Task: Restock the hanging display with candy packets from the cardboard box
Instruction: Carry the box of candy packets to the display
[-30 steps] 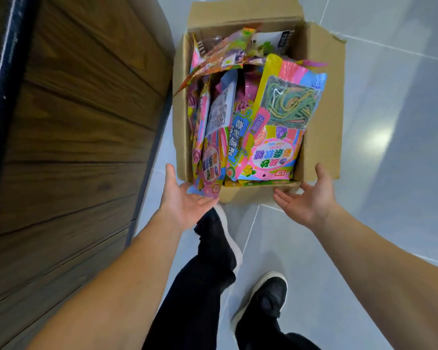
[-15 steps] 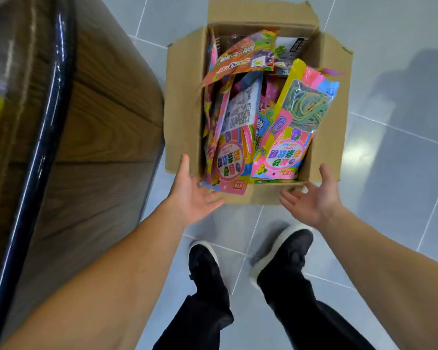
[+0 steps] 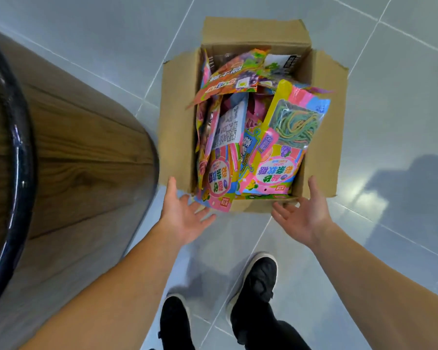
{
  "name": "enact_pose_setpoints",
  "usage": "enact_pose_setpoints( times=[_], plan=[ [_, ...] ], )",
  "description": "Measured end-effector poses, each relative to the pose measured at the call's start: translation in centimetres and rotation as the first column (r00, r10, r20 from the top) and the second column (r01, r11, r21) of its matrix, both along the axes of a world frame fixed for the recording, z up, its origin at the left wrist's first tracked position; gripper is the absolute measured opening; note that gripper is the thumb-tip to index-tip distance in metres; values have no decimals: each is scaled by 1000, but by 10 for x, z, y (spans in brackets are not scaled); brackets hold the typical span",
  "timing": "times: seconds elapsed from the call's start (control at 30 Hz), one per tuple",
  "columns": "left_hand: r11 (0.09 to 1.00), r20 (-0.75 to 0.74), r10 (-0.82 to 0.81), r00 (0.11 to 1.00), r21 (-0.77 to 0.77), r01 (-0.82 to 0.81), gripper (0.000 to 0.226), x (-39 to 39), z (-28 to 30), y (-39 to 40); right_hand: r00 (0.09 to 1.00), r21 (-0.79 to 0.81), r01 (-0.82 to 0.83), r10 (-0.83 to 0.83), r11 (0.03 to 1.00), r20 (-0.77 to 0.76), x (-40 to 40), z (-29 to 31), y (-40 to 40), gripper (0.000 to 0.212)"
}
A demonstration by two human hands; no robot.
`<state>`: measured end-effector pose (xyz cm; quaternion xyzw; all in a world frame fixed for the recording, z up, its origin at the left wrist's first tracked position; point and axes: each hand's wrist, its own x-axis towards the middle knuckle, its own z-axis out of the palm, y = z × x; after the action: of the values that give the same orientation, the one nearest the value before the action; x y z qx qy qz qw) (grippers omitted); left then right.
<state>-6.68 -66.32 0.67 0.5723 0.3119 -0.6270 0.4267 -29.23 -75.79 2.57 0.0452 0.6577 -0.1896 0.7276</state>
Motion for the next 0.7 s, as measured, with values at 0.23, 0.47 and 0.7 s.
enact_pose_setpoints(
  times=[0.23, 0.47, 0.7],
  plan=[
    [996, -19, 81, 997, -28, -82, 85, 29, -8, -101, 992, -64, -129, 128, 990, -24, 35, -3, -121, 71],
    [990, -36, 138, 990, -17, -138, 79, 90, -4, -206, 990, -46, -138, 137, 989, -25, 101, -2, -236, 73],
    [988, 22, 151, 988, 16, -151, 77, 159, -6, -296, 980, 5, -197, 197, 980, -14, 174, -7, -341, 79]
  ],
)
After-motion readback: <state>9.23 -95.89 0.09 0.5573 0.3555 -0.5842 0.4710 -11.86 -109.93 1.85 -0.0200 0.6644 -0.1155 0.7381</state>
